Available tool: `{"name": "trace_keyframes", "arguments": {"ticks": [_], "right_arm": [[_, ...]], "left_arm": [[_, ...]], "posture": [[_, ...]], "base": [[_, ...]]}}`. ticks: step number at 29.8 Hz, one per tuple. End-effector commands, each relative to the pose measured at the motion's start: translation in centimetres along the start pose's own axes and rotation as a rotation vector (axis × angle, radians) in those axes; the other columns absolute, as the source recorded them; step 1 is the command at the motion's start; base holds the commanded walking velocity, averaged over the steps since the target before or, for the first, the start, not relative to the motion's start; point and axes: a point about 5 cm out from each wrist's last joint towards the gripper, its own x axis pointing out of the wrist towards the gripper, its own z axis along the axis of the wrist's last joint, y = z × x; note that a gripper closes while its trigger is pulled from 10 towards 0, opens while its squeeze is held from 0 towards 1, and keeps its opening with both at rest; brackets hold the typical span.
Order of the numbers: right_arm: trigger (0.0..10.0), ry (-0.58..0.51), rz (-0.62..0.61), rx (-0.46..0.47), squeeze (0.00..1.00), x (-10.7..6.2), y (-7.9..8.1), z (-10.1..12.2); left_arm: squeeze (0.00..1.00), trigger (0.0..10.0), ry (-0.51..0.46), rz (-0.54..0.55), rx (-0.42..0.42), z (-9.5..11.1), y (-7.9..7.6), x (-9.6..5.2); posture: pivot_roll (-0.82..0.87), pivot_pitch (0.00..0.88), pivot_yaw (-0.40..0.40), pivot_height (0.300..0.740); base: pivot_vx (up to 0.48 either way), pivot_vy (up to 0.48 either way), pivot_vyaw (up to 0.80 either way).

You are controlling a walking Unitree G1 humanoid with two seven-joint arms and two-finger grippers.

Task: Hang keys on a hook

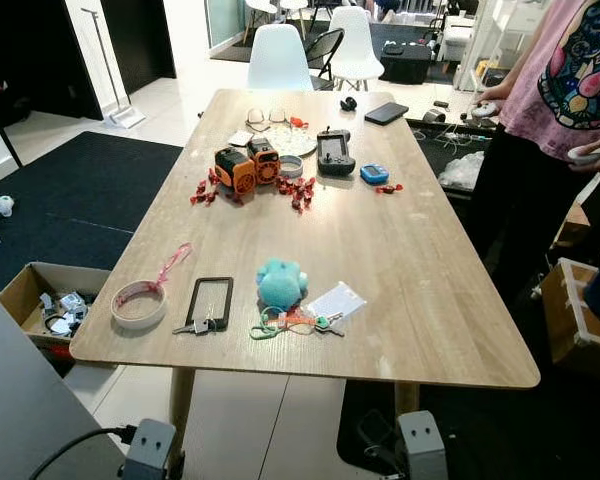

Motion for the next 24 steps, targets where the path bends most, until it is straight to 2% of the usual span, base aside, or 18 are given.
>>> {"name": "trace_keyframes", "arguments": {"ticks": [1, 9, 16, 24], "right_arm": [[10.0, 0.016, -0.005, 0.005, 0.0, -0.1, 0.1, -0.3], [10.0, 0.047, 0.0, 0.002, 0.0, -0.1, 0.3, -0.8], [10.0, 0.049, 0.003, -0.017, 0.0, -0.1, 0.4, -0.8], [10.0, 0.052, 0.004, -0.019, 0.0, -0.2, 0.5, -0.9]], "left_arm": [[0.0, 10.0, 0.028, -0.015, -0.031, -0.5, -0.6, 0.0], [0.0, 10.0, 0.106, 0.028, -0.064, -1.5, -0.5, 0.0], [0.0, 10.0, 0.123, 0.02, -0.089, -2.0, -0.3, -0.3], [0.0, 10.0, 0.142, 0.02, -0.111, -2.2, -0.9, -0.1]], "posture": [[0.04, 0.036, -0.01, 0.74], [0.04, 0.04, -0.005, 0.74], [0.04, 0.041, -0.005, 0.74], [0.04, 0.041, -0.004, 0.74]], "base": [[0.0, 0.0, 0.0], [0.0, 0.0, 0.0], [0.0, 0.0, 0.0], [0.0, 0.0, 0.0]]}}
